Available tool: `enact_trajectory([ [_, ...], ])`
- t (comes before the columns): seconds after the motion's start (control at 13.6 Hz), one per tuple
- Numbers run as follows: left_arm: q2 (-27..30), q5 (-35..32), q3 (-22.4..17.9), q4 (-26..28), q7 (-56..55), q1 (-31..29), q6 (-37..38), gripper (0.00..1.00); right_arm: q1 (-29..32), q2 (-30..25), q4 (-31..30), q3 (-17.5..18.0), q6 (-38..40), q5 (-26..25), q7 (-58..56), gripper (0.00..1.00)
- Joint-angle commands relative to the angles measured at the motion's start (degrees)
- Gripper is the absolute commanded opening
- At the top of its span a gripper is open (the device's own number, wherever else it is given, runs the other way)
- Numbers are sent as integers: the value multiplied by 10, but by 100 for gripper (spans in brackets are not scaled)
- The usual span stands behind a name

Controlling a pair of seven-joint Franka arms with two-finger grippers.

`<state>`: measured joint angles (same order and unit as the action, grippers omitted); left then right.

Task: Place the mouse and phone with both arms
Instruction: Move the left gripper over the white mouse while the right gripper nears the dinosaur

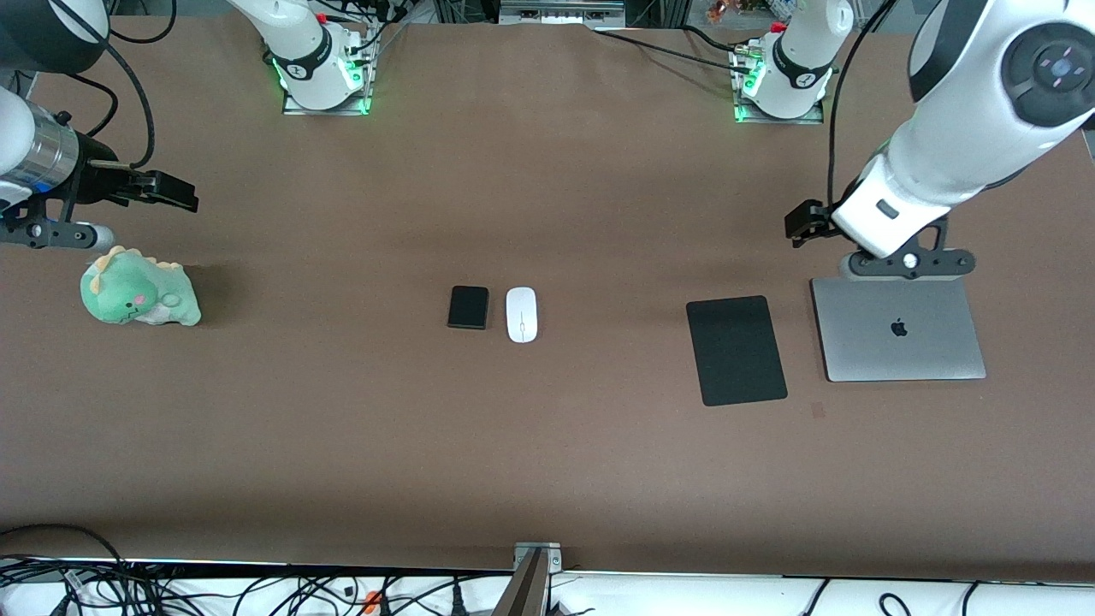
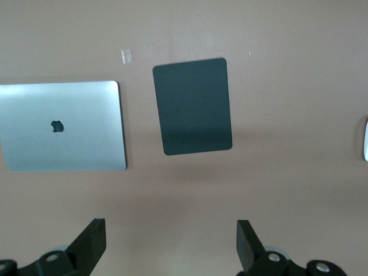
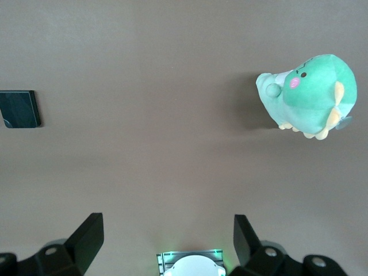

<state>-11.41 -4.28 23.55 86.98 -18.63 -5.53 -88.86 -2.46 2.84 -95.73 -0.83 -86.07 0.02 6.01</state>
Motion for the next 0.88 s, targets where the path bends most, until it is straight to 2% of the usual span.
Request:
enact_trajectory([
  [0.0, -9, -1, 0, -16, -3, 7, 14, 100, 8, 16, 1, 7, -1, 33, 3, 100],
  [0.22, -19, 80, 1, -16, -8, 19, 8, 100, 8, 36, 0, 6, -15, 46, 5, 100],
  [0.66, -103, 123, 2, -9, -114, 91, -132, 100, 8, 76, 0, 6, -50, 47, 20, 100],
  [0.81, -130, 118, 0, -9, -173, 133, -179, 100, 9, 77, 1, 6, -50, 47, 21, 100],
])
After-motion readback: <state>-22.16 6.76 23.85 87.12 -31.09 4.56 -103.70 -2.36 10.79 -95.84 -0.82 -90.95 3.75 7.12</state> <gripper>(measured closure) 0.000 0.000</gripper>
